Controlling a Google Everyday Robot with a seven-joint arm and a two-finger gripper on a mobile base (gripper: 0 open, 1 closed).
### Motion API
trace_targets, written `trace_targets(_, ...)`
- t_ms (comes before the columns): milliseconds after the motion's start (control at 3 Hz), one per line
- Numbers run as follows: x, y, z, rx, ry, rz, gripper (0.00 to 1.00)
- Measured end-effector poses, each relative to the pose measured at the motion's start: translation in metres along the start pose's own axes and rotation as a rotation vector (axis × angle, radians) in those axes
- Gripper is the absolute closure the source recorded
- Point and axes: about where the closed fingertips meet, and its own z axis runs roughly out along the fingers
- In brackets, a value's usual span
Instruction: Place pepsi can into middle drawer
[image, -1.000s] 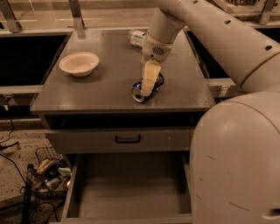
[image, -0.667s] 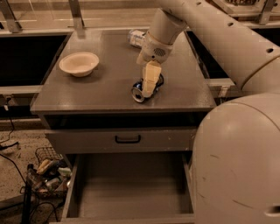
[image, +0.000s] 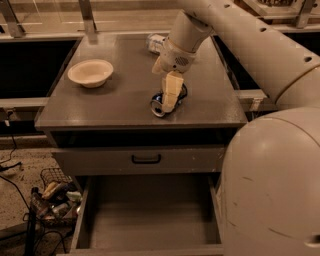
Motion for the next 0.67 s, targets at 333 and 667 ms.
trace_targets(333,0.010,-0.002,0.006,0.002,-0.031,-0.037,0.00)
trace_targets(667,0.023,-0.003,0.006,-0.004,-0.039,-0.047,0.00)
